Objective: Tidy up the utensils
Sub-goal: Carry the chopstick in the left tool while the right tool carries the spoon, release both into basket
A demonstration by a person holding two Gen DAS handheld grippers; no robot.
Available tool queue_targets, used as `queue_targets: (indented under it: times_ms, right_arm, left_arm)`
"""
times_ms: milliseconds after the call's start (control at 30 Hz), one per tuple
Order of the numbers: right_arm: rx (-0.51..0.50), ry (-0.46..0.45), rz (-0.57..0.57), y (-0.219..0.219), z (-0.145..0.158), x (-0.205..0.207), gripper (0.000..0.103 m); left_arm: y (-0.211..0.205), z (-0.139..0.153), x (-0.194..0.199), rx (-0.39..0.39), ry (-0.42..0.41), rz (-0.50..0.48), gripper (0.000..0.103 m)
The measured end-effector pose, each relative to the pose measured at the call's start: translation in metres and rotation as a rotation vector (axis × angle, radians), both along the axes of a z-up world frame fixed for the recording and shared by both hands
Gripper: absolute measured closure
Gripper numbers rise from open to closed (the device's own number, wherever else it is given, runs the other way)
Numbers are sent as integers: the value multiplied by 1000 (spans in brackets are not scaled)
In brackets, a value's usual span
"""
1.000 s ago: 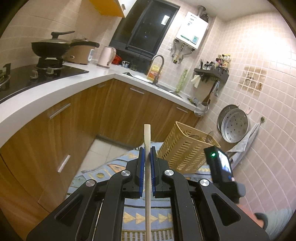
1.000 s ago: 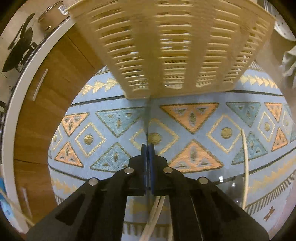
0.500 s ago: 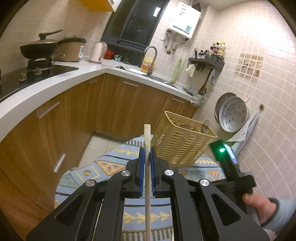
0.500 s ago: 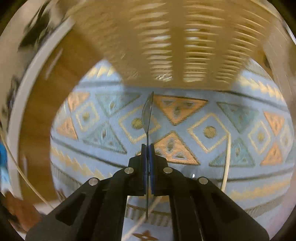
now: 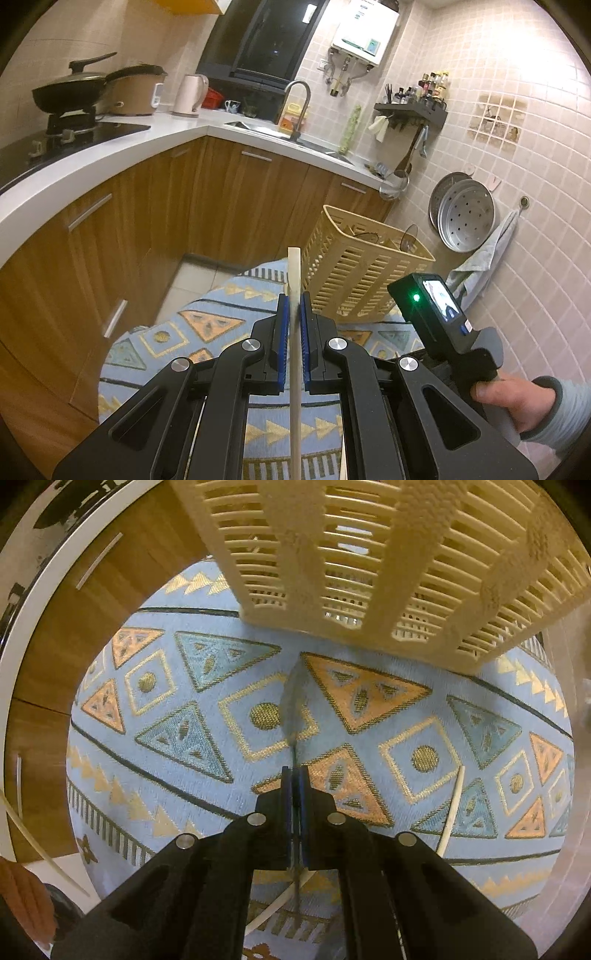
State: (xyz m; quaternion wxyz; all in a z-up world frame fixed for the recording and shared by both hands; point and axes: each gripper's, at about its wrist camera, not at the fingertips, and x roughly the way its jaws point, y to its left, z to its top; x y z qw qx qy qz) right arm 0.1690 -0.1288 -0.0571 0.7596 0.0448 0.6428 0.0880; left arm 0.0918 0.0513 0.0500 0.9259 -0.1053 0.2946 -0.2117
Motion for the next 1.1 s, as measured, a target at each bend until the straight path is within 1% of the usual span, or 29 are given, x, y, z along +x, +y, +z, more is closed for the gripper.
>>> queue_targets:
  times_ms: [100,167,233,300,400,467,500,533,567,633,700,733,767,800,900,1033,1100]
  right_arm:
    - [9,-28,28,-6,7,-9,101]
    - [85,-65,63,-18,18,-19,101]
    - [149,-138,105,-25,39,-37,101]
    - [202,-235,137,-32,67,-53,101]
    - [281,-422,146,-51,117,-71,101]
    - [312,-565,106,-71,150,-75,101]
    - [323,-620,79,-81,161,-75,101]
    - [334,-701,34,-98,175,-73,101]
    - [337,-740,10,-108,181,-72,101]
    - [328,-836,-67,-130,192,-63,101]
    - [288,-920,-147,-145,196,-53,101]
    - [268,-959,-192,-155,195,-45,101]
    - [266,-978,-217,-163,194,-38,101]
    - [260,-991,-242,-169,191,-33,101]
    - [237,-1022,-284,-183,181,-14,101]
    - [136,-1068,-283,-165,160,10,101]
    - [91,-1085,-274,-155,151,13,101]
  left_arm:
    - [-2,1,0,1,-2,-1,99]
    - [-4,4,-1,2,-18,-2,99]
    - [-8,13,-3,2,-53,-3,99]
    - [-12,23,-4,-7,-86,-5,99]
    - [-24,48,-3,-40,-158,-6,99]
    - [-36,64,-1,-60,-210,-10,99]
    - [-45,73,-1,-59,-241,-9,99]
    - [-53,80,0,-53,-275,-6,99]
    - [-64,90,3,-45,-322,-2,99]
    - [-82,102,12,-51,-370,-1,99]
    - [-96,109,20,-41,-425,26,99]
    - [-104,111,22,-17,-476,69,99]
    - [-113,112,26,12,-534,108,99]
    - [-121,111,33,22,-552,120,99]
    - [-132,104,59,8,-545,133,99]
    - [-137,88,87,-13,-517,153,99]
    - [-139,80,99,-21,-504,162,99]
